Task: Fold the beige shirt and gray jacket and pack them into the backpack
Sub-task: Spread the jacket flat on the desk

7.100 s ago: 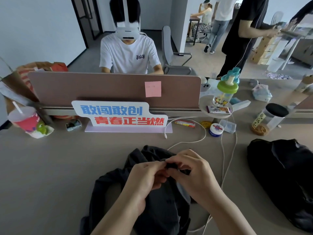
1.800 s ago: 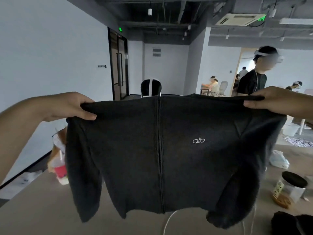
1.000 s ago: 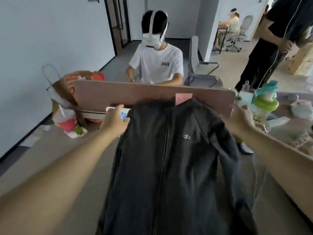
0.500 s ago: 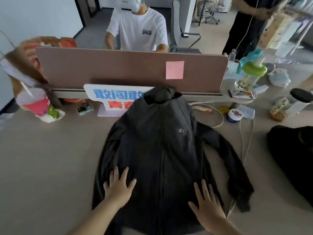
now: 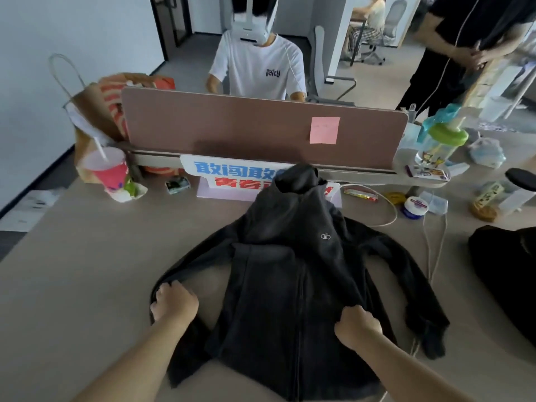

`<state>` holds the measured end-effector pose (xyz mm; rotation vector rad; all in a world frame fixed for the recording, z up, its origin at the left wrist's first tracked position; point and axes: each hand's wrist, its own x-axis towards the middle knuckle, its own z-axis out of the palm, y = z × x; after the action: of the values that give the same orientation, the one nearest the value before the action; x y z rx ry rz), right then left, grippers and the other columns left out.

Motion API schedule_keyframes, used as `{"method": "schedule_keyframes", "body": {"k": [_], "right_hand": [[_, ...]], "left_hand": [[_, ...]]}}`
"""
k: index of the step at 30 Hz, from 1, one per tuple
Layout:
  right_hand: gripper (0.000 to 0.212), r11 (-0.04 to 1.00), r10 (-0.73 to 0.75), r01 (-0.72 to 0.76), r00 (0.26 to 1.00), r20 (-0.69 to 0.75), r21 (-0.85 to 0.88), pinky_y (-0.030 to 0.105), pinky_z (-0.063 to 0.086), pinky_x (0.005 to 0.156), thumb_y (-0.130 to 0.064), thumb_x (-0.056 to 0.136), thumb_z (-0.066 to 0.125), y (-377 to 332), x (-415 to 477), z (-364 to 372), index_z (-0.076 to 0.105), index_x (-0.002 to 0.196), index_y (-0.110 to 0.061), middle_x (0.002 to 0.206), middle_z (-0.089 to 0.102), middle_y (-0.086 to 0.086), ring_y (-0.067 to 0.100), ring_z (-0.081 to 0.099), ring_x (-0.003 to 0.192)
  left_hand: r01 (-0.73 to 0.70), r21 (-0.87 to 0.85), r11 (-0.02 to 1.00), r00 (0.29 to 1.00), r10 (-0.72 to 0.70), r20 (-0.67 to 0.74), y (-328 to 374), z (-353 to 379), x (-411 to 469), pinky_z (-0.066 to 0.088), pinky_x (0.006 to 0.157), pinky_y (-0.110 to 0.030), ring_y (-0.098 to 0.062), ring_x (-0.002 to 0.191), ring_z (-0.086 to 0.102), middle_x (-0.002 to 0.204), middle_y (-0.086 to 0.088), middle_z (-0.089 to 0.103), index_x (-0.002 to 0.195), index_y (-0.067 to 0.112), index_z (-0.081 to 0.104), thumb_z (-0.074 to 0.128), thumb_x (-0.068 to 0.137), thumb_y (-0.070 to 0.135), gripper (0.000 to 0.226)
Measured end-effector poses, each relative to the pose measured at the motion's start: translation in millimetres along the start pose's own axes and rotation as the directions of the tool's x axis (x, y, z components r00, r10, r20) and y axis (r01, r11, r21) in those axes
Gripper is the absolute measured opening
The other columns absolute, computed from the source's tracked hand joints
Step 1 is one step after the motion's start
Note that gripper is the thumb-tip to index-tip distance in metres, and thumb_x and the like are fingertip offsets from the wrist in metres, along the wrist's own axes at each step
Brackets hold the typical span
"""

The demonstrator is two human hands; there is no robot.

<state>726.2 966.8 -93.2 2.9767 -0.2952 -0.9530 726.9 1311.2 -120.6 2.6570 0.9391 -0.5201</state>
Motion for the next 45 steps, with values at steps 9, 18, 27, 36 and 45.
{"method": "schedule_keyframes", "body": {"k": [9, 18, 27, 36, 45], "right_hand": [[0.053, 0.884, -0.342, 0.37, 0.929, -0.143, 0.285, 0.037, 0.044, 0.099, -0.023, 0.095, 0.045, -105.9, 35.1, -25.5, 0.03, 0.146, -0.018, 0.146, 0.032, 0.003, 0.023, 0.04, 0.129], [0.056, 0.812, -0.326, 0.518, 0.784, -0.529, 0.268, 0.039, 0.028, 0.114, -0.022, 0.095, 0.047, -145.2, 86.8, -113.6, 0.027, 0.148, -0.021, 0.156, 0.018, 0.003, 0.025, 0.02, 0.142], [0.058, 0.871, -0.207, 0.404, 0.817, -0.538, 0.279, 0.045, 0.029, 0.111, -0.029, 0.096, 0.045, -152.1, 132.2, -158.7, 0.024, 0.149, -0.018, 0.157, 0.02, 0.004, 0.03, 0.025, 0.139], [0.07, 0.912, -0.24, 0.358, 0.862, -0.446, 0.2, 0.044, 0.025, 0.112, -0.033, 0.094, 0.05, -145.5, 163.1, -170.5, 0.014, 0.151, -0.018, 0.16, 0.013, 0.001, 0.026, 0.02, 0.143], [0.051, 0.932, -0.324, 0.355, 0.905, -0.276, 0.071, 0.037, 0.034, 0.107, -0.031, 0.096, 0.045, -126.3, 198.0, -143.5, 0.034, 0.143, -0.016, 0.15, 0.034, 0.001, 0.026, 0.026, 0.138]], "left_hand": [[0.418, -0.901, -0.114, 0.901, -0.077, 0.428, 6.6, -16.7, 20.3, 0.046, 0.063, -0.03, -0.015, 0.051, 0.04, 0.081, -0.01, 0.046, 0.142, 0.016, 0.034, 0.052, 0.095, 0.04, 0.055], [0.309, -0.744, -0.593, 0.941, 0.075, 0.331, 17.4, -42.7, 42.8, 0.037, 0.11, -0.036, -0.017, 0.108, 0.057, 0.103, -0.003, 0.061, 0.102, 0.013, 0.06, 0.051, 0.095, 0.021, 0.014], [0.306, -0.694, -0.652, 0.948, 0.274, 0.16, 48.7, -81.2, 47.1, 0.046, 0.09, -0.047, -0.036, 0.112, 0.056, 0.12, -0.016, 0.062, 0.121, 0.009, 0.056, 0.073, 0.03, 0.0, 0.093], [0.064, -0.629, 0.775, 0.997, -0.027, 0.068, 111.0, -78.9, 81.9, 0.046, 0.079, -0.032, -0.034, 0.106, 0.053, 0.135, -0.017, 0.047, 0.139, 0.007, 0.041, 0.055, 0.089, 0.018, 0.053], [-0.658, -0.251, 0.71, 0.75, 0.648, -0.133, 265.7, -96.0, 100.8, 0.044, 0.102, -0.039, -0.028, 0.137, 0.036, 0.159, -0.002, -0.021, 0.152, 0.031, 0.004, 0.045, 0.096, 0.015, 0.071]]}}
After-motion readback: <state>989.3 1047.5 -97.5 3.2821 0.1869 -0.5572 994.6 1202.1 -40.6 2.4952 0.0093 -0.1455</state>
